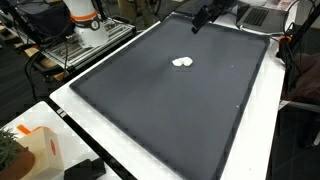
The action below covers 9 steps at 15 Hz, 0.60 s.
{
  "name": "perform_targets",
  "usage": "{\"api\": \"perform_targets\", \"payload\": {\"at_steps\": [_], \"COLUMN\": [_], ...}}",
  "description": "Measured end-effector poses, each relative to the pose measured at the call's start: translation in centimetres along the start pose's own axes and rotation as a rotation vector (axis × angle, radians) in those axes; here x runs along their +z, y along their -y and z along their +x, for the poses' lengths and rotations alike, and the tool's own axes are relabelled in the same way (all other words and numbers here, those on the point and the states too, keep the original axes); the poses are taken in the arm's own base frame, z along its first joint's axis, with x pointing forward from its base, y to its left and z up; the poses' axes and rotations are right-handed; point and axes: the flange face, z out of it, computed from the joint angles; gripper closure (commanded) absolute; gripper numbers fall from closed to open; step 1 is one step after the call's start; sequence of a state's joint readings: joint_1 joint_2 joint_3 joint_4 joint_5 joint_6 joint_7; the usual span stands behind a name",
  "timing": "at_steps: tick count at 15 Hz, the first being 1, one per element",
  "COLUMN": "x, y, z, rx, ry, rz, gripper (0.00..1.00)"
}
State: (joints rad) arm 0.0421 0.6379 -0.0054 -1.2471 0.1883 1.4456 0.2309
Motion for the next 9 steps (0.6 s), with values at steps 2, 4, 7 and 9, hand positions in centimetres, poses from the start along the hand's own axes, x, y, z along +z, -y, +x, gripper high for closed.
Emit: {"api": "perform_targets", "payload": {"at_steps": [2,4,7,9], "x": [-0.7,-0.5,-0.3,-0.4], "y": [0.8,1.7,2.9,2.6], "z": [-2.3,-4.8,-7.0,-6.6], "rx": [0.005,0.025,0.023,0.029], "ry": [-0.016,-0.007,-0.007,-0.009], "rz": [-0.003,-0.032,-0.072,-0.068], "gripper": [0.00,0.00,0.00,0.00]}}
